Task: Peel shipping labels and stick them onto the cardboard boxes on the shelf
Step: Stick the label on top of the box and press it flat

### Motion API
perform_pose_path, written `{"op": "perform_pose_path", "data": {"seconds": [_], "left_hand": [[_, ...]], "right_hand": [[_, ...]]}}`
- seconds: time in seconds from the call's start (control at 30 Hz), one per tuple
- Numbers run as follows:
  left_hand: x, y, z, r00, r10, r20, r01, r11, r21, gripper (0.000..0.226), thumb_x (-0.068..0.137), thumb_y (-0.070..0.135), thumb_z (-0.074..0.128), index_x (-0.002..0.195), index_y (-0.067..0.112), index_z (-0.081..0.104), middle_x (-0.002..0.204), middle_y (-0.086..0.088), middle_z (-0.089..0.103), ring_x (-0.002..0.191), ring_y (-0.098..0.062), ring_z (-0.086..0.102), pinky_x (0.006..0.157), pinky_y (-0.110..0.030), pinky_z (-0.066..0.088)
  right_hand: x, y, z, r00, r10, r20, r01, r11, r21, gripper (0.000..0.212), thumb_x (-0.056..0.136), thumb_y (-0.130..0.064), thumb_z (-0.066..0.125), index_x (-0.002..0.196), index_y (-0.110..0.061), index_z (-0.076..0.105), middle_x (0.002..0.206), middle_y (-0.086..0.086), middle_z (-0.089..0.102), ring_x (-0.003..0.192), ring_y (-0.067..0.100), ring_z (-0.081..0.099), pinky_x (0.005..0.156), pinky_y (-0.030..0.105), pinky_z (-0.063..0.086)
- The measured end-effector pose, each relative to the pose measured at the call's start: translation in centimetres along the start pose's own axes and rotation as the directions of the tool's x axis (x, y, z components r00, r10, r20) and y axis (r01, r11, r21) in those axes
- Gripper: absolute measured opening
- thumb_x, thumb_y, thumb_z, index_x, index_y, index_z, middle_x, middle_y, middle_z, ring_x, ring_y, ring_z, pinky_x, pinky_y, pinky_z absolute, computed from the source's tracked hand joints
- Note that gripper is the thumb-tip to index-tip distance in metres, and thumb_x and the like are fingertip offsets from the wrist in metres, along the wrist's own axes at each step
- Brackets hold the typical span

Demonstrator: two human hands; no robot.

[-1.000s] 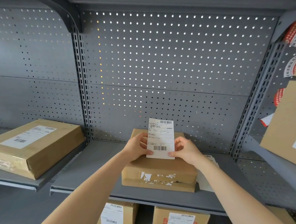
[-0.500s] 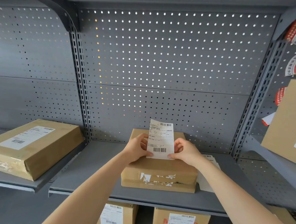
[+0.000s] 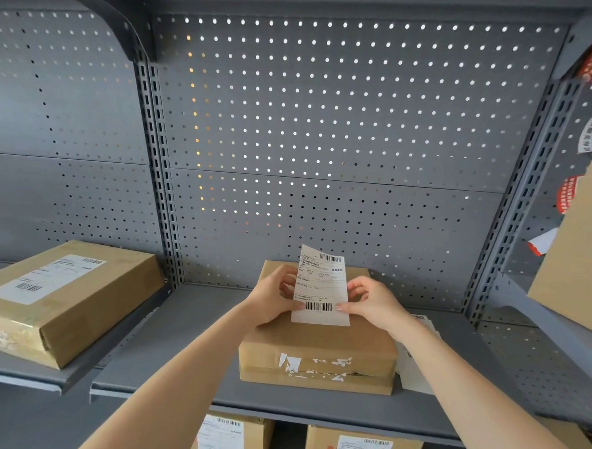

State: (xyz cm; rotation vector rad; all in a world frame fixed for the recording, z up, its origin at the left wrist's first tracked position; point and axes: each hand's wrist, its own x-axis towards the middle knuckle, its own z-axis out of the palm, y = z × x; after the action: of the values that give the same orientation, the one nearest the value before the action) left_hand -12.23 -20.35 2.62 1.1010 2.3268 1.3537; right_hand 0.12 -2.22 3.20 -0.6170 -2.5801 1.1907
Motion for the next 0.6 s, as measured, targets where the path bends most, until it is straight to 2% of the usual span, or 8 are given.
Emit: {"op": "perform_pose_path", "data": {"seconds": [0.2,0.3,0.47,0.6], "left_hand": [[0.8,-0.4,-0.1,0.999,-0.009,0.037,0.008,0.999,0.032,0.059,0.069,0.006,0.080,0.114,0.023,0.045,0.100,0.006,0.056,0.085,-0.013,0.056,0.082,-0.027,0.052],[1.0,-0.5,-0.2,0.999,-0.010,0.038,0.009,1.000,0.008,0.056,0.070,0.008,0.080,0.109,0.024,0.043,0.100,0.008,0.056,0.088,-0.015,0.057,0.085,-0.031,0.053],[1.5,-0.4,-0.4,1.000,-0.004,0.001,0.004,0.997,-0.072,0.047,0.077,0.009,0.074,0.112,0.015,0.044,0.108,0.001,0.060,0.086,-0.011,0.057,0.076,-0.017,0.050],[2.1,-0.3,-0.2,1.000,-0.017,-0.026,0.015,0.995,-0.094,0.043,0.077,0.009,0.074,0.108,0.013,0.044,0.108,-0.002,0.063,0.082,-0.011,0.056,0.066,-0.009,0.048]], "right_hand": [[0.7,0.2,0.1,1.000,-0.013,0.025,0.015,0.997,-0.071,0.040,0.070,-0.025,0.081,0.102,-0.019,0.057,0.102,-0.010,0.057,0.085,0.005,0.052,0.071,0.026,0.038],[1.0,0.1,0.0,0.999,-0.011,0.048,0.014,0.998,-0.058,0.041,0.070,-0.023,0.082,0.103,-0.017,0.057,0.103,-0.010,0.056,0.087,0.006,0.051,0.075,0.027,0.038],[1.9,0.1,-0.2,0.999,0.012,0.043,-0.014,0.998,0.054,0.048,0.070,-0.023,0.082,0.106,-0.020,0.051,0.111,-0.005,0.061,0.099,0.015,0.056,0.088,0.034,0.044],[2.8,0.3,0.1,1.000,0.012,0.017,-0.013,0.995,0.098,0.043,0.071,-0.020,0.082,0.100,-0.018,0.051,0.111,-0.003,0.066,0.102,0.017,0.062,0.093,0.040,0.047]]}}
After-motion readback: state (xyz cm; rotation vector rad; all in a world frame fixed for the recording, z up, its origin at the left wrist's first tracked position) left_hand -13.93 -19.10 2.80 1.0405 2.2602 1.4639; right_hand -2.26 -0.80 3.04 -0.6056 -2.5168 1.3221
